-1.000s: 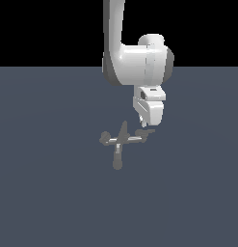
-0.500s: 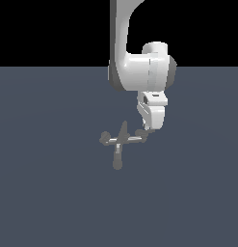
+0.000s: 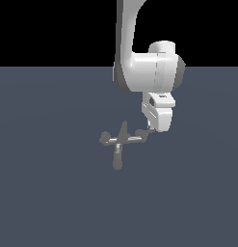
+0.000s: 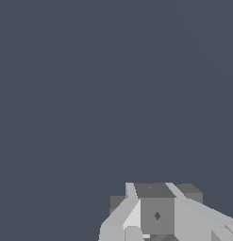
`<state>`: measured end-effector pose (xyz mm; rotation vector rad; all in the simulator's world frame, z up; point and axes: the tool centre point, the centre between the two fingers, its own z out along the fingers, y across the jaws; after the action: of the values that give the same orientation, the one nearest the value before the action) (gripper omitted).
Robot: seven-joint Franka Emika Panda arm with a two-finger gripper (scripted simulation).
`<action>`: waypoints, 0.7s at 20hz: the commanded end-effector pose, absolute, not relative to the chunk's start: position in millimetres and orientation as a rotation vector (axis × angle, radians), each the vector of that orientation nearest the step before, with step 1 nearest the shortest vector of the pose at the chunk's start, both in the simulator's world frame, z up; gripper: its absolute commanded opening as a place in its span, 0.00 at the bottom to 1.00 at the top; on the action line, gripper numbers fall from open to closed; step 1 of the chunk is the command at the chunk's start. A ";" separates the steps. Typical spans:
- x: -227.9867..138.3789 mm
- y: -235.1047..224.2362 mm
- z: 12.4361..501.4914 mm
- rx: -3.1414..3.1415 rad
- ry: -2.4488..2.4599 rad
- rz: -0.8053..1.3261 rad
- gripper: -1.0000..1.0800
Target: Turn on the faucet by rotating a designated handle.
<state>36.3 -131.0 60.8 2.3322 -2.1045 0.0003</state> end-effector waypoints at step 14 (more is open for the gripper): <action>-4.6 -138.2 60.7 2.332 -2.105 0.000 0.00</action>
<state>9.2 -140.0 61.0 2.3381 -2.1122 0.0280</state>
